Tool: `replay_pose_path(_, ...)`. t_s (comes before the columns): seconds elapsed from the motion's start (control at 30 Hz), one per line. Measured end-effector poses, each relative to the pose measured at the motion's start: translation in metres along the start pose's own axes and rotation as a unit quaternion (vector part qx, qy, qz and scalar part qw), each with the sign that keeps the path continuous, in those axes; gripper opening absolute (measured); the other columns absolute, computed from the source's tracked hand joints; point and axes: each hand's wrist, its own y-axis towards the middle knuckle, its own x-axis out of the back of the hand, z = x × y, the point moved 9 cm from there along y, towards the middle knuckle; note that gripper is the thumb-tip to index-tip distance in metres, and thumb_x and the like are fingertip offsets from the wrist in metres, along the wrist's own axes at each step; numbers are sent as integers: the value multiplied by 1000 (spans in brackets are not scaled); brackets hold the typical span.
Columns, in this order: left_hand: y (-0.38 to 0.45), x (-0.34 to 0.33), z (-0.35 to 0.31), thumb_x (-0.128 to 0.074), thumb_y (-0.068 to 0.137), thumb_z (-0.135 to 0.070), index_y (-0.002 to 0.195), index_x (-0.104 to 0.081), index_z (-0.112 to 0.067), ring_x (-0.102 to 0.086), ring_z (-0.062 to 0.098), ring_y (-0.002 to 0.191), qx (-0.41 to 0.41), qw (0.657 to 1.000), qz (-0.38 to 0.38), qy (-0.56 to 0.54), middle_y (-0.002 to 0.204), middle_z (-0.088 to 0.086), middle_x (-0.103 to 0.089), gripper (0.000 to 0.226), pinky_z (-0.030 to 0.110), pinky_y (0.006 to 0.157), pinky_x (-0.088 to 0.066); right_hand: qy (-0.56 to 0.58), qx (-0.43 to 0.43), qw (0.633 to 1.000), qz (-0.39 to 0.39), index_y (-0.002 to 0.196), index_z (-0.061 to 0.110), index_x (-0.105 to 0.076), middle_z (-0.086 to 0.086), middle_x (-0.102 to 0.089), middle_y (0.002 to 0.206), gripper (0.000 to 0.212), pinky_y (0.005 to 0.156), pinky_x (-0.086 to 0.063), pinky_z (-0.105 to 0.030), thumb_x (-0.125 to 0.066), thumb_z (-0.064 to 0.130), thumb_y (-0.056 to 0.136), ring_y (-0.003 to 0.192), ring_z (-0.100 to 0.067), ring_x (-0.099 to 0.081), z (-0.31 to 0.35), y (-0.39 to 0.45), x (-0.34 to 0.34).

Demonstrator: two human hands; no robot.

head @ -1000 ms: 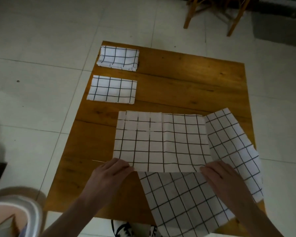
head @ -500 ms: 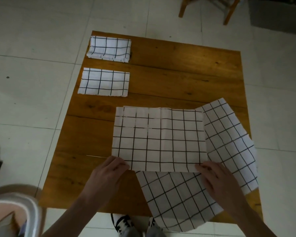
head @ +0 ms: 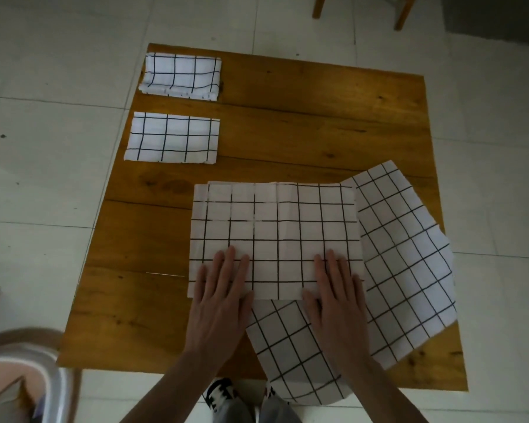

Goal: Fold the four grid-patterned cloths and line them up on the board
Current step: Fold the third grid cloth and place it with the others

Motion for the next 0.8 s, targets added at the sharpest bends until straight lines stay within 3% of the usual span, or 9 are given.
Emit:
replay_pose_path(0.3,27,-3,-1,-31,108,-53,166,-9,-24,4,27,161,23,1000,5,5,175,5,2,69,58,128,-10,-15,9,1000,13,166,26,-4,1,2,174,68,126,-18,-55,-19,57,107,160,-20,2,-15,32,7)
replay_pose_path(0.47,33,-2,-4,-30,107,-53,166,-10,-22,3,28,161,45,999,-11,2,174,7,0,70,57,128,-9,-54,20,998,26,166,23,-1,-1,4,174,70,126,-19,-56,-25,54,108,160,-21,4,-20,40,11)
replay_pose_path(0.6,31,2,-13,-30,108,-51,166,-13,-20,0,28,161,35,999,-31,6,174,8,-3,68,56,128,-9,-69,66,995,3,165,20,-10,-2,-4,174,68,127,-17,-54,-27,52,108,160,-22,-2,4,43,18)
replay_pose_path(0.8,34,-5,-19,-27,108,-53,166,-13,-21,2,26,161,37,999,-26,13,174,7,-2,68,57,127,-11,-48,112,992,21,166,19,-4,0,1,174,67,127,-7,-48,-21,53,110,160,-19,4,50,51,-1)
